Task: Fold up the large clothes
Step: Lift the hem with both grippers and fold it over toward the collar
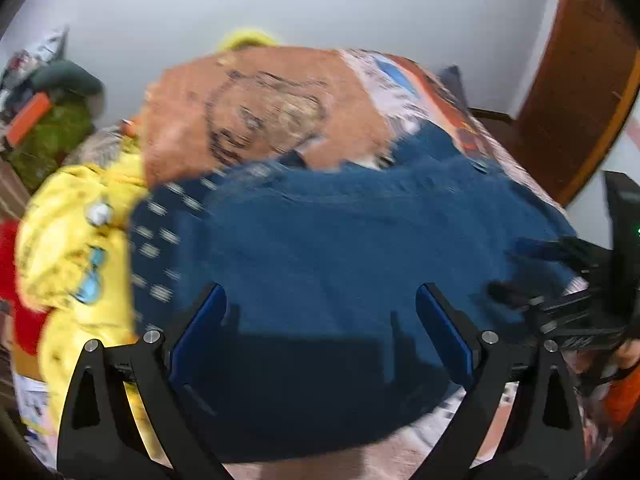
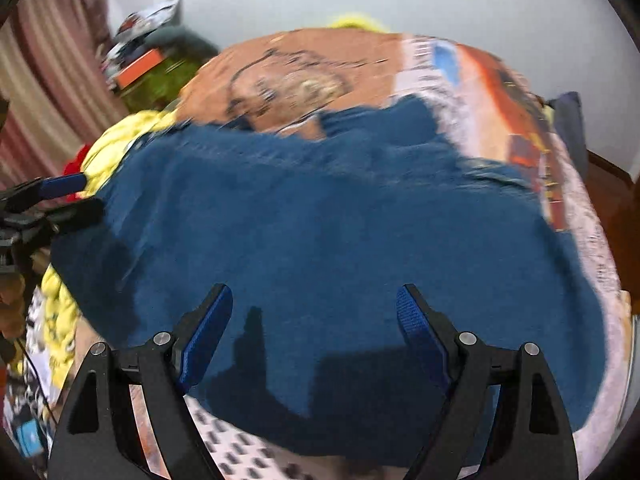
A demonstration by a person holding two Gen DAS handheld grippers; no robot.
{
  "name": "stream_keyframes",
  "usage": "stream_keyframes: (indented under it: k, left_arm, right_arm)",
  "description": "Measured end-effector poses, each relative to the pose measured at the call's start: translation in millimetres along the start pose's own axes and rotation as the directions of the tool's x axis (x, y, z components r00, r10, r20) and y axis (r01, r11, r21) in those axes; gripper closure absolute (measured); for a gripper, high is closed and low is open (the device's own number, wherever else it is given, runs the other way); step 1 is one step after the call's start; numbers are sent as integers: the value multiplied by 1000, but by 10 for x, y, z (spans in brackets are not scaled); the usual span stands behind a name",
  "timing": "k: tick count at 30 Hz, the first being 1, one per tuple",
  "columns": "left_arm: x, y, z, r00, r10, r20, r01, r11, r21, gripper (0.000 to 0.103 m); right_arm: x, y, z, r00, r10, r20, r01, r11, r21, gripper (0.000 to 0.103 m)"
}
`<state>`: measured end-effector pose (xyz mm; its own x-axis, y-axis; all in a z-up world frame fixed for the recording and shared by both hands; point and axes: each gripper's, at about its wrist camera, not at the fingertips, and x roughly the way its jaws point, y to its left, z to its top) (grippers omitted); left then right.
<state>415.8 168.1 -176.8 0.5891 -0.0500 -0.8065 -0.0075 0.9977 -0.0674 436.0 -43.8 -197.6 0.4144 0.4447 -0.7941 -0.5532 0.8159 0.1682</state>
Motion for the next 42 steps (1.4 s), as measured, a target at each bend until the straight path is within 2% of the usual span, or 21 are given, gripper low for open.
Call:
stream_keyframes:
  k: [2, 5, 7, 10, 14, 17, 19, 21, 25, 28, 29, 31, 32, 35, 38, 40, 42]
  left_arm:
    - [104, -102, -90, 1000, -9, -21, 9, 1000, 15, 7]
    - [307, -145, -210, 996, 62, -59, -59, 997, 51, 7]
    - [396, -128, -293, 992, 107, -62, -102, 992, 78, 7]
    - [342, -42, -360, 995, 102, -16, -101, 992, 72, 7]
    - [248, 47, -398, 996, 85, -1, -85, 994, 67, 7]
    - [175, 21, -442, 994, 105, 6, -105, 990, 90, 7]
    - [98, 4, -497, 988, 154, 29, -156, 982, 103, 7]
    - [44, 46, -541, 984, 174, 46, -178, 979, 97, 6]
    - [-59, 277, -582, 982, 182, 44, -182, 983, 12, 6]
    - [-132, 468, -633, 983, 179, 40, -176, 982, -72, 6]
    - [-163, 554, -667, 983, 182, 35, -177, 978, -112, 6]
    - [-210, 656, -725, 984, 175, 30, -168, 973, -159, 6]
    - [-244, 699, -759, 985, 168, 29, -160, 970, -184, 6]
    - [-393, 770, -835, 982, 187, 41, -171, 954, -247, 6]
    - [-581, 825, -870, 958, 280, 56, -252, 921, -298, 6]
    - [-703, 908, -925, 958, 278, 71, -235, 903, -360, 6]
    - [-802, 982, -988, 967, 237, 93, -178, 889, -422, 6]
  right_arm:
    - [95, 97, -48, 1000, -22, -20, 21, 999, -46, 21]
    - [208, 101, -110, 995, -95, -41, 90, 989, -117, 21]
    - [199, 25, -156, 995, -100, -26, 95, 986, -134, 18]
    - [107, -147, -198, 997, -75, -15, 73, 993, -97, 17]
    - [10, -356, -222, 992, -125, -19, 124, 991, -41, 12]
    - [-61, -539, -267, 981, -192, -24, 192, 981, -12, 12]
    - [-130, -608, -303, 980, -198, -15, 198, 980, -22, 12]
    - [-212, -699, -339, 966, -259, -8, 259, 966, -17, 12]
    - [-378, -935, -440, 962, -272, -9, 272, 961, 37, 12]
    - [-507, -1042, -524, 974, -225, 7, 225, 973, 58, 12]
    - [-532, -1044, -538, 971, -240, 10, 239, 969, 56, 12]
    - [-556, -1032, -553, 941, -339, 6, 338, 940, 45, 12]
    - [-575, -1046, -578, 932, -362, 0, 362, 931, 47, 12]
    - [-679, -1157, -646, 946, -325, -7, 324, 940, 111, 12]
    - [-771, -1246, -668, 943, -332, -24, 331, 927, 176, 12]
    - [-858, -1257, -705, 941, -337, -14, 334, 924, 188, 12]
    - [-944, -1243, -745, 944, -329, 2, 323, 926, 194, 12]
